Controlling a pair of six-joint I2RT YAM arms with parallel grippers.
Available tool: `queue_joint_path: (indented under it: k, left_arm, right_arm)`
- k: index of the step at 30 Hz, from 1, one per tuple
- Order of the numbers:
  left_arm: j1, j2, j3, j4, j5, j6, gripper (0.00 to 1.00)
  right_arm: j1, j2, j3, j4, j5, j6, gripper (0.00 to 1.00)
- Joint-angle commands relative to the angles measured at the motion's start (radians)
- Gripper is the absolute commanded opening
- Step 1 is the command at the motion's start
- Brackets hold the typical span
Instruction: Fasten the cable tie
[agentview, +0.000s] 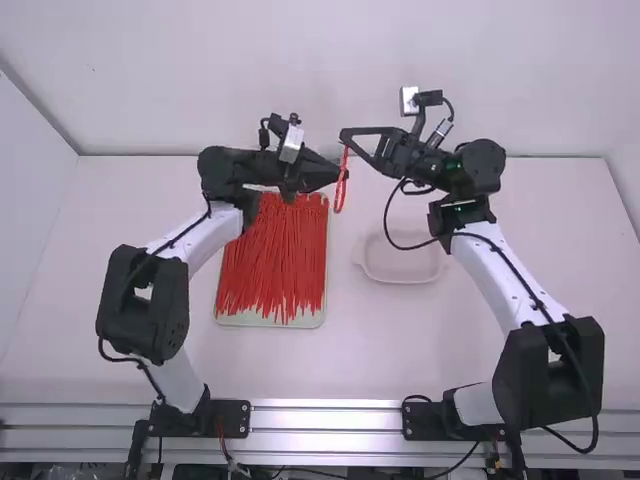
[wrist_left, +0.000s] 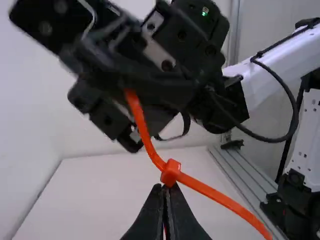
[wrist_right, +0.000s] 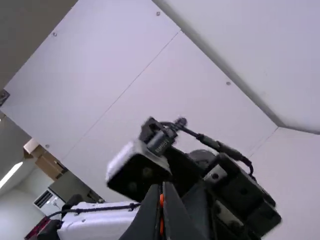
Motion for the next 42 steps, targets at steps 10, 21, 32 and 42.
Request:
queue_joint_path:
  k: [10, 21, 32, 42]
  left_arm:
    - [-0.022, 0.011, -0.169, -0.034, 0.101, 0.140, 0.02]
    - [-0.022, 0.011, -0.235, -0.026, 0.086, 0.185, 0.02]
    - [0.002, 0.011, -0.226, 0.035, 0.042, 0.120, 0.02]
    - [0.108, 0.011, -0.170, 0.247, 0.042, -0.135, 0.02]
  right_arm:
    - [-0.004, -0.024, 0.157, -0.018, 0.073, 0.004, 0.00]
    - [-0.024, -0.024, 0.171, -0.015, 0.058, 0.026, 0.00]
    - [0.002, -0.024, 0.170, -0.146, -0.028, -0.039, 0.98]
    - [-0.011, -0.024, 0.170, -0.552, -0.117, -0.332, 0.98]
